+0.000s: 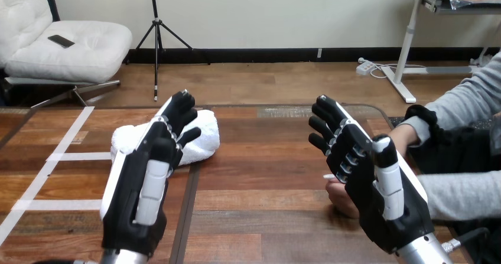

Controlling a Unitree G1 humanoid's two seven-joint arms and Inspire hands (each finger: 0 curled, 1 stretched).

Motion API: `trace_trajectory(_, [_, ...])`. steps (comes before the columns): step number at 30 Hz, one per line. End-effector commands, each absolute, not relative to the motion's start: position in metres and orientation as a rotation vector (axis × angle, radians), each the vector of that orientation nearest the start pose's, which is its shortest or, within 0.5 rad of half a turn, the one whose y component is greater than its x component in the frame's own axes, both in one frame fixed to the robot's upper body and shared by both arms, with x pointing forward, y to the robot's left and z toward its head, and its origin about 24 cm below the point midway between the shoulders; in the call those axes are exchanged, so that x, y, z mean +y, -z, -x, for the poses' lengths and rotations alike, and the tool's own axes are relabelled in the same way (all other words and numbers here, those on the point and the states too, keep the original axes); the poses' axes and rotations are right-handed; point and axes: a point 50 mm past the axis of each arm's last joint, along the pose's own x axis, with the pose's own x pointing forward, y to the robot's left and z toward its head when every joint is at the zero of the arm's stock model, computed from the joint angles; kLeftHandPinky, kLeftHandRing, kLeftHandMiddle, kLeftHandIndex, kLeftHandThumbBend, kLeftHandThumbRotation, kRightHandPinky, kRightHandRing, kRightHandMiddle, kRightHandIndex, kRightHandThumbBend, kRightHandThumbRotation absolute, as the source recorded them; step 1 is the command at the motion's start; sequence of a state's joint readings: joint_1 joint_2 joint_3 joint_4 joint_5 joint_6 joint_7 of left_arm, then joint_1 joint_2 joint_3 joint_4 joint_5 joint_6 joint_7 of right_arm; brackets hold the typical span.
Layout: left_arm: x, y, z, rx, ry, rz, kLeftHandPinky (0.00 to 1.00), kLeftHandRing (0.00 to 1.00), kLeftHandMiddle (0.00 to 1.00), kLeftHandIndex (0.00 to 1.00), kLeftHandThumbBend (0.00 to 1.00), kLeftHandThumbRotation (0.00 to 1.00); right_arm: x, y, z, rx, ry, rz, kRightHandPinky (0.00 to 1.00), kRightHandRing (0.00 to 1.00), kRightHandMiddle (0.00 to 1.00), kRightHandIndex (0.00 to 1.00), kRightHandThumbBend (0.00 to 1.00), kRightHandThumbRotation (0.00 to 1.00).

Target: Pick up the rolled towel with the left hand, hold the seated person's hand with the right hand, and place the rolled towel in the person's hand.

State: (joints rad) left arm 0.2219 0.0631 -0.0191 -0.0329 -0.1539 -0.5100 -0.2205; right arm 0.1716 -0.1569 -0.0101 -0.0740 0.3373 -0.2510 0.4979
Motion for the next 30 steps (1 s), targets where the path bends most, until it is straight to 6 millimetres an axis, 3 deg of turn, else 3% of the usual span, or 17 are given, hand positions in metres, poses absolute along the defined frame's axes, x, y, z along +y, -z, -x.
trace_trajectory(1, [0.161, -0.064, -0.219, -0.415, 0.147, 0.030, 0.83, 0.90, 0.91, 0.88, 0.74, 0.93, -0.159, -0.072, -0.228, -0.306, -0.445, -0.149, 1.00, 1.00, 1.00, 0.97, 0.85, 1.00])
trace_trajectory(19, [0.178, -0.072, -0.239, -0.447, 0.134, -0.121, 0.82, 0.88, 0.88, 0.86, 0.77, 0.88, -0.147, -0.068, -0.227, -0.287, -0.480, -0.160, 1.00, 1.00, 1.00, 1.00, 0.84, 1.00])
trace_trajectory(30, [0.186, -0.087, -0.248, -0.471, 0.144, -0.241, 0.83, 0.91, 0.90, 0.88, 0.94, 0.78, -0.148, -0.069, -0.223, -0.292, -0.491, -0.147, 1.00, 1.00, 1.00, 0.99, 0.85, 1.00])
